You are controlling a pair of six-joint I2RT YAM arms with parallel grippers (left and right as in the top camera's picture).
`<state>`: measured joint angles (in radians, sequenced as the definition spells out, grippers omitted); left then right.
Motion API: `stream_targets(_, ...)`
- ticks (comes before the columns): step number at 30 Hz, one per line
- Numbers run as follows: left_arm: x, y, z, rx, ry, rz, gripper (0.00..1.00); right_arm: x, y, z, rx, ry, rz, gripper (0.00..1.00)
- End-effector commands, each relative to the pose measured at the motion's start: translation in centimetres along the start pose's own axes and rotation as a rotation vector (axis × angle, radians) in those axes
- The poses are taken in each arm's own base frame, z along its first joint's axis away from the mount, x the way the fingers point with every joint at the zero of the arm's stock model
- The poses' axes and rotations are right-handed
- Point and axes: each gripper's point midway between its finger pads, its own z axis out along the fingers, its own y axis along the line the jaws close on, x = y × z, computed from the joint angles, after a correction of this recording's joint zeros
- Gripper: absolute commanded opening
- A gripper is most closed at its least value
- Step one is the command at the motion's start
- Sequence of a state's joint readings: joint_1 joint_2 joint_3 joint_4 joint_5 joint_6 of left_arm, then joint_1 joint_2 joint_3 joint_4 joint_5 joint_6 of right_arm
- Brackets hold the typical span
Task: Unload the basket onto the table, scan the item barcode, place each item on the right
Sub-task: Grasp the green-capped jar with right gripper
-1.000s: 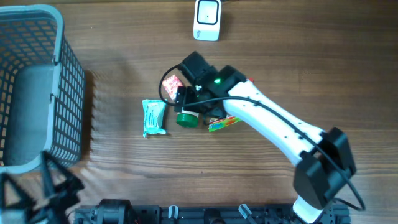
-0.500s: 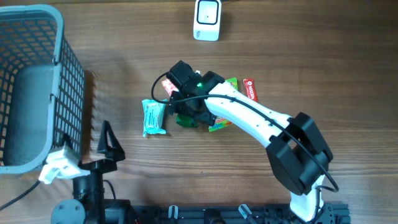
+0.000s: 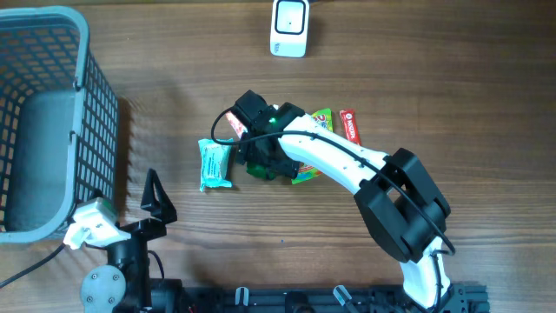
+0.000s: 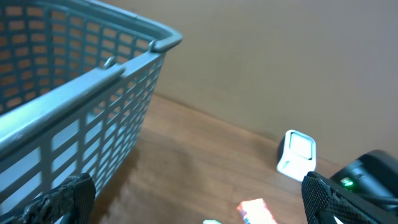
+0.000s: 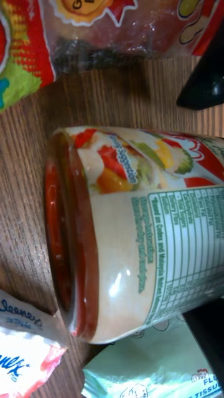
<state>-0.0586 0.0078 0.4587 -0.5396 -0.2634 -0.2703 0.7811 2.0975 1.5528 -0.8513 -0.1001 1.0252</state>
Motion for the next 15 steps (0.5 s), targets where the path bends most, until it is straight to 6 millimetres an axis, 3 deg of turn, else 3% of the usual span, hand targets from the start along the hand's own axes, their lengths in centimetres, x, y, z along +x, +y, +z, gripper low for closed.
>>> stream_targets(1, 1.0, 1.1, 0.1, -0.057, 0.028, 0.005, 1.0, 0.4, -0.5, 0.9, 0.028, 0.011, -0.009, 0.79)
stream_targets(4, 1.7, 1.4, 0.0, -0.068, 0.058, 0.014, 1.0, 0.6, -0.8, 0.9, 0.04, 0.018, -0.008, 0.68)
stream_targets(8, 2.0, 1.5, 0.0, -0.071, 0.068, 0.018, 1.0, 1.0, -1.4, 0.8, 0.064, 0.036, -0.013, 0.61)
stream_targets(15, 2.0, 1.5, 0.0, -0.072, 0.069, 0.018, 1.0, 3.0, -0.4, 0.6, -0.001, 0.153, -0.079, 0.59)
